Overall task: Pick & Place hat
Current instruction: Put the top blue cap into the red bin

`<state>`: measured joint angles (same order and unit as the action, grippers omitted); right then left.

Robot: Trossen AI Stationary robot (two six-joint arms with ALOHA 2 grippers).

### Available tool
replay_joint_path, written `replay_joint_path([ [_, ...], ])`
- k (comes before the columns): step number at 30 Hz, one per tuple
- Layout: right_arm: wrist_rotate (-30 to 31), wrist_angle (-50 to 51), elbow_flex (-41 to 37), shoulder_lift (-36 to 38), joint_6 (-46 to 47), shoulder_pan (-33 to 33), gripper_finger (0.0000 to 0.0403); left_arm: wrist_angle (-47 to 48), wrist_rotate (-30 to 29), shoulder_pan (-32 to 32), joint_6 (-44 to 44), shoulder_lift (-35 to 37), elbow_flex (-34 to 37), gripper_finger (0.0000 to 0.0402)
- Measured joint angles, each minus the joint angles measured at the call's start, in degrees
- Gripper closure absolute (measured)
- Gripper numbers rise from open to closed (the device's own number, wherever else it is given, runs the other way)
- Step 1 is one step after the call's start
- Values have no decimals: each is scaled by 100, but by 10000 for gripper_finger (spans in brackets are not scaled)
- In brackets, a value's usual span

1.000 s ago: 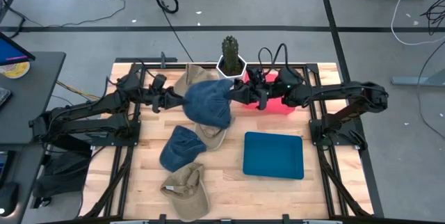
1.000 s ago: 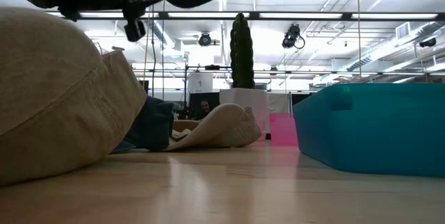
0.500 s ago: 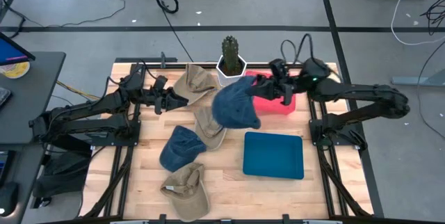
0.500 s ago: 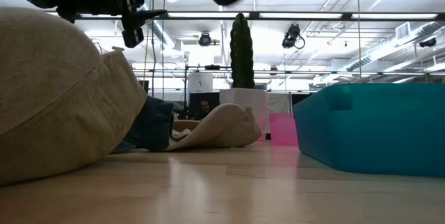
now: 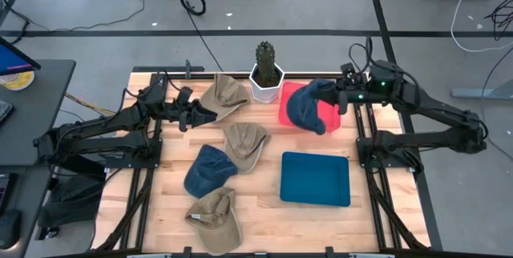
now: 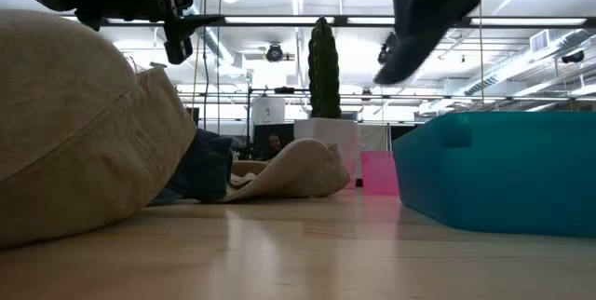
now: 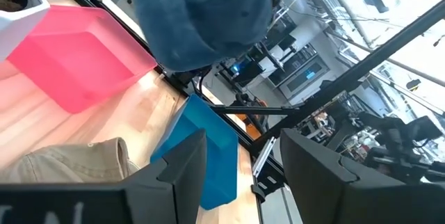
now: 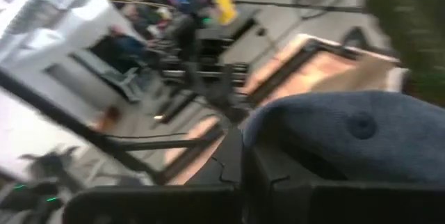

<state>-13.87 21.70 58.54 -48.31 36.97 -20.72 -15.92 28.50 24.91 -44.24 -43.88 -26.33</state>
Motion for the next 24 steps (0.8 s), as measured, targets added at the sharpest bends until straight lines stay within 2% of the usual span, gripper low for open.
replay_joint_path([
  [7,158,613,-135,-52,-404,-750,403,0,-124,-2,143,0,2,213],
  [14,-85,629,-778,-57,-122,-1448,403,0,-152,-2,145,0,2,213],
  [24,-364,-845,-2133,-57,1134,-2247,403,0,-172,-2,152,0,7,213],
])
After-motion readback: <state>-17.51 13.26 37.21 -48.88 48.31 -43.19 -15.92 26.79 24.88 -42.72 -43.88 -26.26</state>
